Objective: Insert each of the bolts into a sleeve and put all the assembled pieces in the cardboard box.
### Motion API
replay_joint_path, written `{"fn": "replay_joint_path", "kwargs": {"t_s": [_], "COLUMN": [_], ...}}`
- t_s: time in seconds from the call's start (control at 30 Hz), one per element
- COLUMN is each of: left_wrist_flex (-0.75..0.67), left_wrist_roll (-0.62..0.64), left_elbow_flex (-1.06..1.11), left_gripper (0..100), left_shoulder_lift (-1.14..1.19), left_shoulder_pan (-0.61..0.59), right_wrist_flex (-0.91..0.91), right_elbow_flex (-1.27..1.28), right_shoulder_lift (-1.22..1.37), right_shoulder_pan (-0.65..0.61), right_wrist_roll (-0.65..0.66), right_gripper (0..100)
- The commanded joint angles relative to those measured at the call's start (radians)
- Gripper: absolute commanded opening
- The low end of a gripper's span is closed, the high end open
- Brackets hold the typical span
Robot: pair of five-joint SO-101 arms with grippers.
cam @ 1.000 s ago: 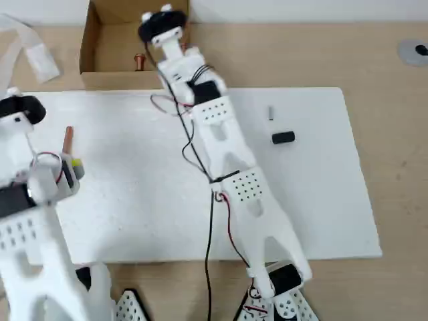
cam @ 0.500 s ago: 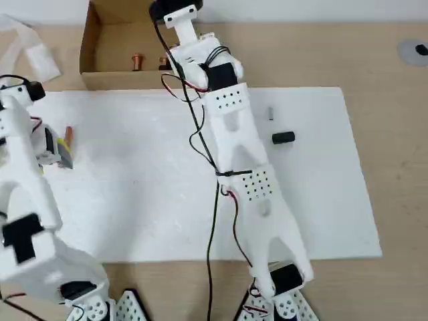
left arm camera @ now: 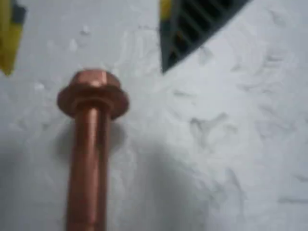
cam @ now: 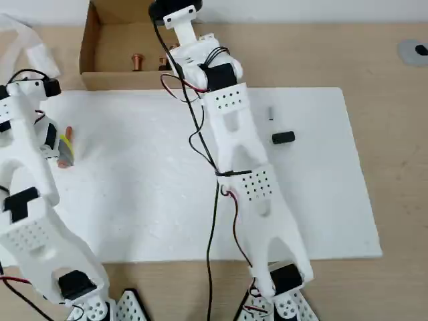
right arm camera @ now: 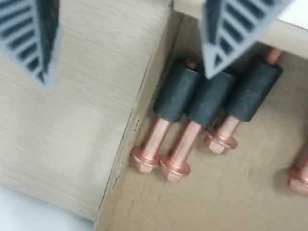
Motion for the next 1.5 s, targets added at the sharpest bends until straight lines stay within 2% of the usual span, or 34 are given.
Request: {"fn": "replay_joint_path", "kwargs": {"t_s": [0.0,0.23,0.5,0.83,0.97,1.03,1.17,1.33,1.47], "left_wrist_flex": [0.006,0.006,0.025,0.055,0.063,0.089,0.201,0.201,0.201], "left_wrist_roll": [-0.009,0.029,0.035,0.031,0.015,-0.075,-0.336,-0.651,-0.887], "left_elbow_flex": [-0.124,-0.265,-0.27,-0.278,-0.279,-0.288,-0.371,-0.373,-0.262], "left_gripper": [21,21,20,1,1,1,1,1,1], "left_shoulder_lift": [0.044,0.159,0.266,0.305,0.298,0.294,0.232,0.099,-0.01], "left_shoulder_pan": [0.044,0.071,0.068,0.071,0.068,0.068,0.081,0.12,0.187], "right_wrist_flex": [0.003,0.055,0.055,0.055,0.057,0.057,0.057,0.057,0.057], "right_elbow_flex": [-0.039,-0.039,-0.039,-0.039,-0.039,-0.041,-0.041,-0.041,-0.042], "right_shoulder_lift": [-0.099,-0.099,-0.099,-0.101,-0.101,-0.101,-0.101,-0.101,-0.105], "right_shoulder_pan": [0.015,0.016,0.016,0.016,0.016,0.016,0.016,0.015,0.013], "right_wrist_roll": [0.005,0.005,0.005,0.005,0.005,0.005,0.005,0.005,0.005], "right_gripper": [24.3,24.3,24.3,24.3,24.3,24.3,24.3,24.3,24.3]}}
